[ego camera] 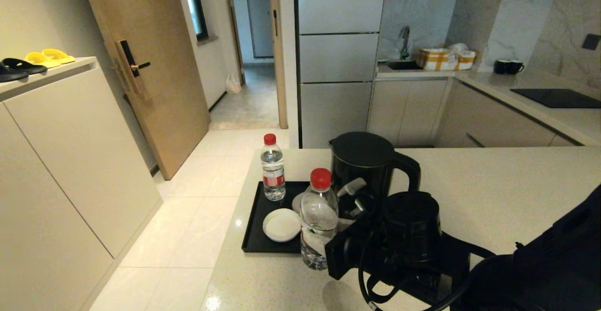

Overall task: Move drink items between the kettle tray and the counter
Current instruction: Return the bottled water to its original position

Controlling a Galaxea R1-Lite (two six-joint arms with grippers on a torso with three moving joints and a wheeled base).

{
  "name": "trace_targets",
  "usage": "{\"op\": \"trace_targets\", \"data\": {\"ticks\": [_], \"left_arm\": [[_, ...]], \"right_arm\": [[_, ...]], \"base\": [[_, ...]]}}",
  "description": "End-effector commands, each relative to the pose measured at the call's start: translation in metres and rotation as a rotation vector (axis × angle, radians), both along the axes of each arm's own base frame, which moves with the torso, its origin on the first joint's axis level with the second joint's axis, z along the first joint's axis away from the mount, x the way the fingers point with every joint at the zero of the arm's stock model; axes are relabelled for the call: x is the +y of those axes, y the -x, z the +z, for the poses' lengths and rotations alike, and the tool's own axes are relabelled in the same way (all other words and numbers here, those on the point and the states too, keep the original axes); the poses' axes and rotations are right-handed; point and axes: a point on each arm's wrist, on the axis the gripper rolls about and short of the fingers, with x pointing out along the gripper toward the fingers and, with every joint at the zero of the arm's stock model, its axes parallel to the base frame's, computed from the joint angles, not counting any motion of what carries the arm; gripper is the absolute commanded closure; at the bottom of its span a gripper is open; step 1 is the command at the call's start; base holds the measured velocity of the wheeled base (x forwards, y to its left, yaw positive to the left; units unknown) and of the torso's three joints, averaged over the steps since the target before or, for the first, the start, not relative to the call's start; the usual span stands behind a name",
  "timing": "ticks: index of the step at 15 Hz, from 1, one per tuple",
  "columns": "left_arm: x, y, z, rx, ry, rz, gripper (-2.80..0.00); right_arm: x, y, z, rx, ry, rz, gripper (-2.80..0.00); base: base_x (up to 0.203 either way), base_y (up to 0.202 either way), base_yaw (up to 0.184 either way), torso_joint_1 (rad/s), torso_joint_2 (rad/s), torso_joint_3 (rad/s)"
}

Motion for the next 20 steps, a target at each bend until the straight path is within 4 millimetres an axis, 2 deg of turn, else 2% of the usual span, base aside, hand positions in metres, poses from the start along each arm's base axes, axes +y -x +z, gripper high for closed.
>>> {"op": "trace_targets", "data": {"ticks": [1,20], "left_arm": [[0.0000,0.0000,-0.0001,0.000,0.000,0.000,0.00],[0.0000,-0.0001,-0.0003,0.005,-0.003,-0.002,0.00]], "right_arm": [[-0.0001,-0.0001,0.0001,-0.001,-0.003,-0.001,0.00],[-0.0023,0.0038,0.0045,-0.004,-0.012,0.002,0.00]], "base": [[0.000,0.000,0.000,0.000,0.00,0.000],[0.000,0.000,0.000,0.000,0.00,0.000]]}}
